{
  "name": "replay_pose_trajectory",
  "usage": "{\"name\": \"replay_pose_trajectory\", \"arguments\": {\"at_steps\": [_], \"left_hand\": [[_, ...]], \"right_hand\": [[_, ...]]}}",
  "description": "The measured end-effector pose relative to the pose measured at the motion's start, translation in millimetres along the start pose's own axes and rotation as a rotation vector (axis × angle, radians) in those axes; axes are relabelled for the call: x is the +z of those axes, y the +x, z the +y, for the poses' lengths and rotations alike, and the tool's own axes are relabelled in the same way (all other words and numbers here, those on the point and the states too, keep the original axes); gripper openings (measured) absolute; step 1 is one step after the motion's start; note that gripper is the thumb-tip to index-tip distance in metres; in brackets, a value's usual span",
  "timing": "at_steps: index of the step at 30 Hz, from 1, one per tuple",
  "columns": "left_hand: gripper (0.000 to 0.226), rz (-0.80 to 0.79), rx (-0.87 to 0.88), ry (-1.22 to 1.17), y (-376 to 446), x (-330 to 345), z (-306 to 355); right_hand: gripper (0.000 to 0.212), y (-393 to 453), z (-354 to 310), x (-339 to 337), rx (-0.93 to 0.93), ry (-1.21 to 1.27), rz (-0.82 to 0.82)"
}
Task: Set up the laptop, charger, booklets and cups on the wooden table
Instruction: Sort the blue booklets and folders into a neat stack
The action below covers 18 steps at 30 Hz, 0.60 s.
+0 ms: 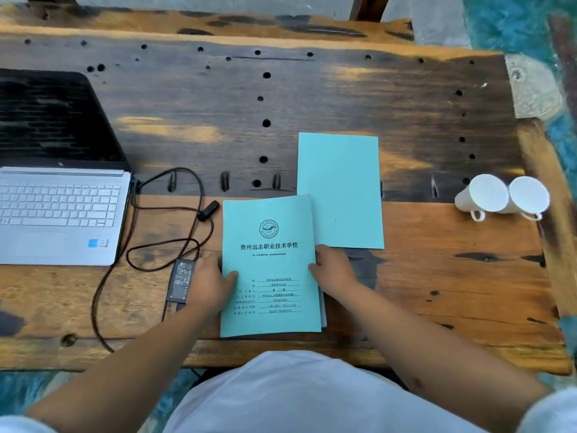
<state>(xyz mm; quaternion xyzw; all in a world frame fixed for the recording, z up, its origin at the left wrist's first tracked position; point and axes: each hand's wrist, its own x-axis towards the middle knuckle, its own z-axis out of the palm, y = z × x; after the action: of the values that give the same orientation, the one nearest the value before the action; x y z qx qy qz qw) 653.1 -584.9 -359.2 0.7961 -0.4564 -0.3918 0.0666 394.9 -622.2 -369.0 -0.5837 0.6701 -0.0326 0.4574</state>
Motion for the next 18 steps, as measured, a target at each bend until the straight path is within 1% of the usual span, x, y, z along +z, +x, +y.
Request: {"name": "replay_pose_trajectory", "arguments": {"at_steps": [2,3,6,8,9,11,14,16,18], "left_hand": [[0.054,0.000,-0.022,0.143,-3,3,-2],[0.061,0.010,-0.005,0.214,-5,4,-1],[0.070,0.060,0.131,0.343,-5,12,11],[0.073,0.080,0.221,0.420,-3,21,29],[0.073,0.065,0.259,0.426,-1,27,42],[0.071,0.005,0.311,0.349,6,41,73],[0.067,-0.057,0.350,0.206,25,60,121],[0.063,-0.038,0.376,0.192,41,66,146],[0.062,-0.004,0.388,0.270,58,69,163]], "right_hand": [[0.016,1,8,-6,0.020,-0.018,0.022],[0.016,2,11,-9,0.031,-0.010,0.038],[0.028,6,20,-25,0.091,0.023,0.130],[0.038,12,29,-40,0.172,0.028,0.221],[0.041,14,33,-48,0.222,0.046,0.265],[0.045,17,43,-65,0.294,0.094,0.336],[0.051,23,57,-86,0.330,0.120,0.337],[0.046,30,62,-98,0.346,0.157,0.327],[0.038,39,64,-107,0.372,0.194,0.329]]}}
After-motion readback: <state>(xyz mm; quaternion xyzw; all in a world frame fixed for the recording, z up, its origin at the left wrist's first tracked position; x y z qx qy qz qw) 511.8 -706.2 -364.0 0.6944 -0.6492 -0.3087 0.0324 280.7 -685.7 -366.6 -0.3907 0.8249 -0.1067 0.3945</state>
